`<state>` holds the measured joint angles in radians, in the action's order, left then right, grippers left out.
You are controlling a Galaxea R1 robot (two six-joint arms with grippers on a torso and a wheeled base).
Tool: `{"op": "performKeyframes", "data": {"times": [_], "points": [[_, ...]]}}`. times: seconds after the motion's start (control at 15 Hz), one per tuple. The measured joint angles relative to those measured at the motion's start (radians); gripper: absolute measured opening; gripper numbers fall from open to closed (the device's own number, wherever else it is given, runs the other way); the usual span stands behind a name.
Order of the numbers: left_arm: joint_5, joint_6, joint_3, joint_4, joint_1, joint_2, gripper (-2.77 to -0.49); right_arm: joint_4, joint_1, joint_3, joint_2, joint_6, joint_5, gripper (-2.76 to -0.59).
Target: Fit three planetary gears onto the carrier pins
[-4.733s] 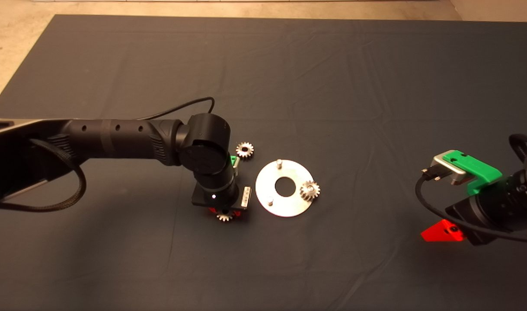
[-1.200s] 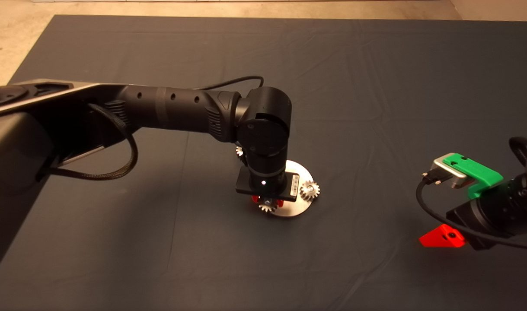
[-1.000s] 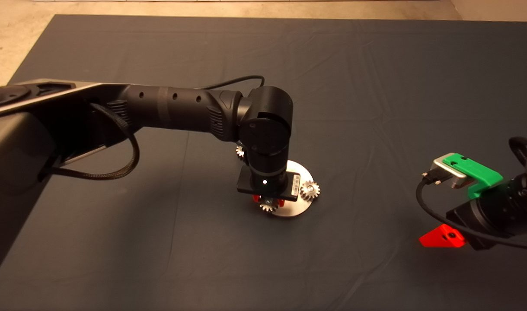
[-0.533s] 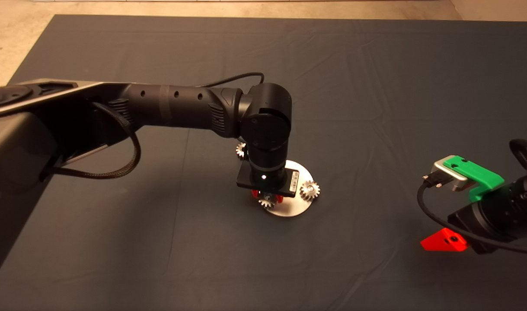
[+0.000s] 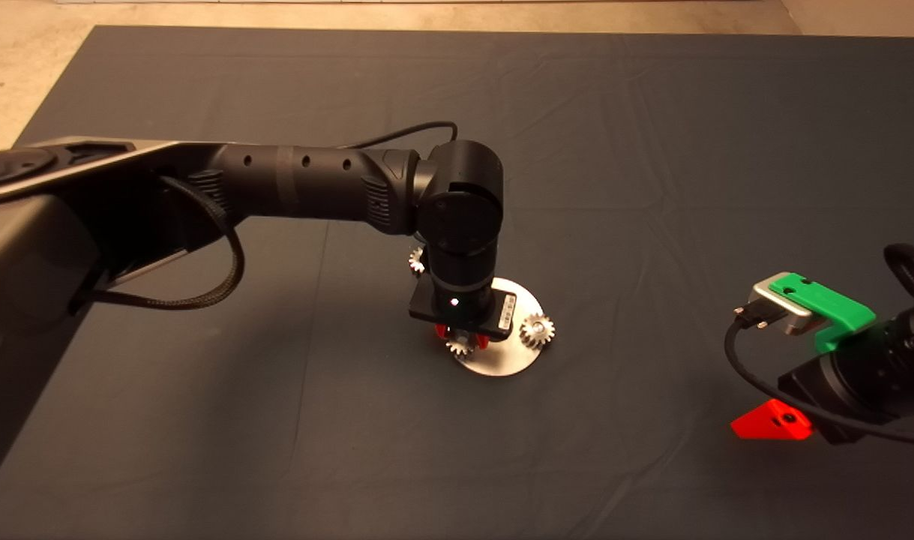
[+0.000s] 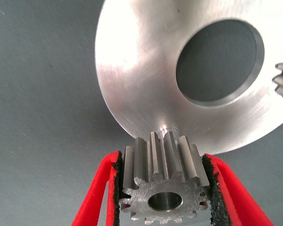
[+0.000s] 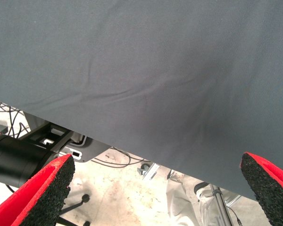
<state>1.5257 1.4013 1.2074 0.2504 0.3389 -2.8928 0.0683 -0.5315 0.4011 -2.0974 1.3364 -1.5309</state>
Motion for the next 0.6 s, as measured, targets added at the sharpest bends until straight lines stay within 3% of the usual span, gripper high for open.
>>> {"op": "performKeyframes", "data": {"times": [0.6], "points": [[0.002,-0.004,0.024,-0.012,0.004,-0.011,-2.36,-0.002,0.0,0.0,0.0,0.0,0.0,-0.74]]}}
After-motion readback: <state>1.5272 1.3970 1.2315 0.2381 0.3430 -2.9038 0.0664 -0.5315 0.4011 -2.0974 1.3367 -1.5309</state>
